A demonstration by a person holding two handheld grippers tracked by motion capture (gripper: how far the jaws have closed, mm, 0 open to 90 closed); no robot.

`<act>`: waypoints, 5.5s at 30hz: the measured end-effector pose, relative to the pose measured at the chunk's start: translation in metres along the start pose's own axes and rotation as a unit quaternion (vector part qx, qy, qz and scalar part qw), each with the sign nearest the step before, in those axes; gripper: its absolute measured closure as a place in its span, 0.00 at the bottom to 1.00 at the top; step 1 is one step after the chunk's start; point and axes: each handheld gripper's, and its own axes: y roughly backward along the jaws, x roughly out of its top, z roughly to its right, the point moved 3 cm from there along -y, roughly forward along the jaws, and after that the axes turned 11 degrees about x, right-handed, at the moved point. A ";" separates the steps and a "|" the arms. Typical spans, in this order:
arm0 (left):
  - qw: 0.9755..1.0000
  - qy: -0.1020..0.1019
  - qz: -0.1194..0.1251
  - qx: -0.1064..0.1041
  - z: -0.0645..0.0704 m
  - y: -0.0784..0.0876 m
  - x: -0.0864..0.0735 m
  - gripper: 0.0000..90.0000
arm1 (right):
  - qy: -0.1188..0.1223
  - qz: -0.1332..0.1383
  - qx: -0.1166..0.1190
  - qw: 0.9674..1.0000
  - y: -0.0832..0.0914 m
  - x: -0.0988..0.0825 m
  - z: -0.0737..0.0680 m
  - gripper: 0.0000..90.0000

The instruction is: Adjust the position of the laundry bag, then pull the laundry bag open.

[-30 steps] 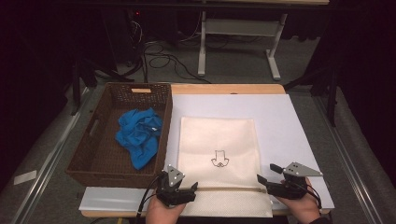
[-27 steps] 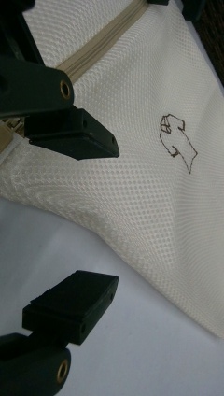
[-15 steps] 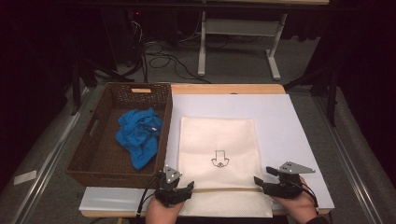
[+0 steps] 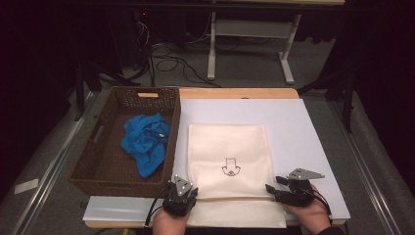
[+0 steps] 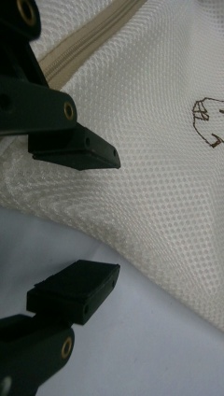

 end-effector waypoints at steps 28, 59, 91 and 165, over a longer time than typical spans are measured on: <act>0.998 -0.034 0.021 -0.039 0.028 -0.028 0.035 0.97 | -0.020 0.029 -0.048 0.998 0.019 0.013 0.046 0.97; 0.999 -0.022 0.038 0.005 0.039 -0.062 0.064 0.88 | -0.039 0.034 -0.064 0.997 0.016 0.025 0.084 0.92; 0.991 -0.031 0.112 -0.062 0.017 0.005 0.038 0.46 | -0.048 0.082 -0.070 0.993 0.074 -0.016 0.057 1.00; 0.993 -0.042 0.098 -0.058 0.019 0.003 0.033 0.41 | -0.009 0.064 -0.006 0.998 0.047 0.001 0.030 0.96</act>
